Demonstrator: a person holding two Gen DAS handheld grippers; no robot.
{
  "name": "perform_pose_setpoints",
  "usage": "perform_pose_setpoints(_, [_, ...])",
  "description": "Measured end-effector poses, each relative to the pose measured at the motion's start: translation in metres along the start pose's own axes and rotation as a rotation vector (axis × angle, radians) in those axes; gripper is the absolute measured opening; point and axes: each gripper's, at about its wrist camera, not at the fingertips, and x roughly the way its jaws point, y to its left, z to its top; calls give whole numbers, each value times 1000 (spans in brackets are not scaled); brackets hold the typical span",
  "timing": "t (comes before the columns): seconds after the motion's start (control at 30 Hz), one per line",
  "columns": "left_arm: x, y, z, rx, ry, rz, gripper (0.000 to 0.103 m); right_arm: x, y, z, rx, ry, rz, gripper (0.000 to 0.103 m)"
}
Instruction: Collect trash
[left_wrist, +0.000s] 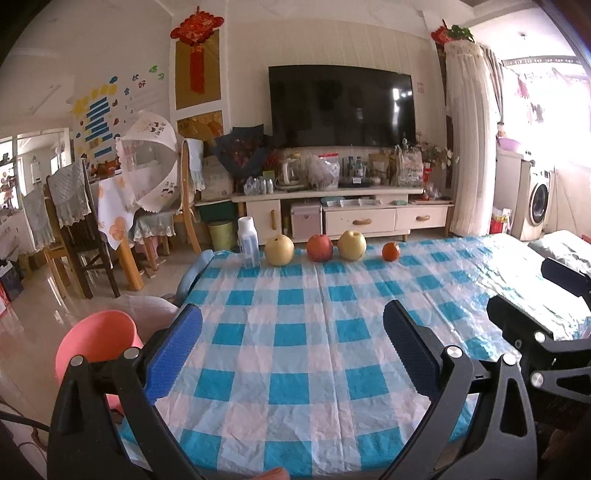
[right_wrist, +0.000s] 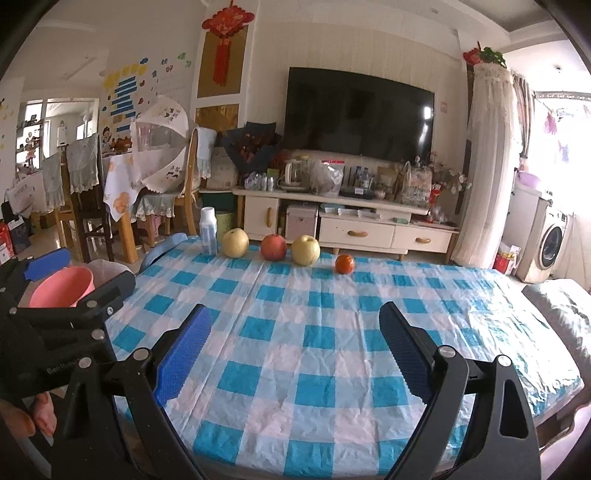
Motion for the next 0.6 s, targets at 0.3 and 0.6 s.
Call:
perform_pose_setpoints(0.3, [-17,0,6,-8,-44,-5,99,-18,0,6,-10,-44,-14,96])
perform_pose_setpoints(0.6, [-26,2,7,-12,-79,19,99,-23,1,7,-29,-57,-18,97])
